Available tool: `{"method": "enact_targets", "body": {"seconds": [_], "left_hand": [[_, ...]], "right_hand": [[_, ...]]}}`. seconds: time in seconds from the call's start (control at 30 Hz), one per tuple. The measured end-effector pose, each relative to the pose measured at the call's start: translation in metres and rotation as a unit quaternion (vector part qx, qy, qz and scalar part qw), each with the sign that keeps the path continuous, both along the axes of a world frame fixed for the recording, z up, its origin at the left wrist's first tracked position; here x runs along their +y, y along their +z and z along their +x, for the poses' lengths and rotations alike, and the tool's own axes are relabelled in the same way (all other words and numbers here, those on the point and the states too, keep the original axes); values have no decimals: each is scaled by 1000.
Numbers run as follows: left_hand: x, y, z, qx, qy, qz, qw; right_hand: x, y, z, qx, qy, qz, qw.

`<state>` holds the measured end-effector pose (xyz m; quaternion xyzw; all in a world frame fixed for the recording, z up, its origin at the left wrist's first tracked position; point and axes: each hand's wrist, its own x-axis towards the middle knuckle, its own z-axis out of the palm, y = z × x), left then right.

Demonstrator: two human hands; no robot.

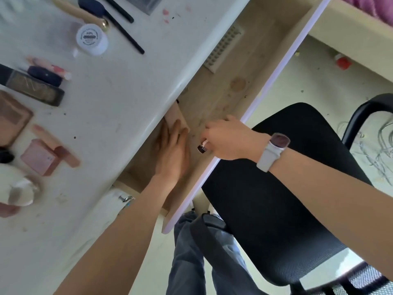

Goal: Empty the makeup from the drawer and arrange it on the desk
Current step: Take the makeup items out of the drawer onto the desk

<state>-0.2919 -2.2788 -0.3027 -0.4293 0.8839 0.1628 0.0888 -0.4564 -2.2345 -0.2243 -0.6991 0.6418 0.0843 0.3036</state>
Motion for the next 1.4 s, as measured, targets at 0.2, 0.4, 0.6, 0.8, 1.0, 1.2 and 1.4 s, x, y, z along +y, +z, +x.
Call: {"method": "enact_targets", "body": {"seconds": [0.2, 0.4, 0.6, 0.8, 1.0, 1.2, 1.4], "left_hand": [[-3, 1, -24, 59, 115, 6, 992], [10, 1, -20, -16, 61, 10, 998], [14, 15, -4, 27, 65, 1, 998], [7, 12, -22, -5, 159, 113, 981], [21, 55, 1, 41, 91, 149, 984], [21, 121, 27, 308, 226, 137, 914], [-17, 148, 55, 402, 480, 152, 765]], "right_hand": [[22, -24, -2, -57, -207, -292, 932], [22, -26, 0, -91, -250, -331, 905], [19, -28, 2, -101, -273, -329, 898], [19, -28, 4, -98, -276, -323, 900], [17, -4, 2, -249, -373, -283, 848], [-10, 33, 29, -345, -441, -267, 784], [-48, 53, 93, -366, -375, -186, 831]]}}
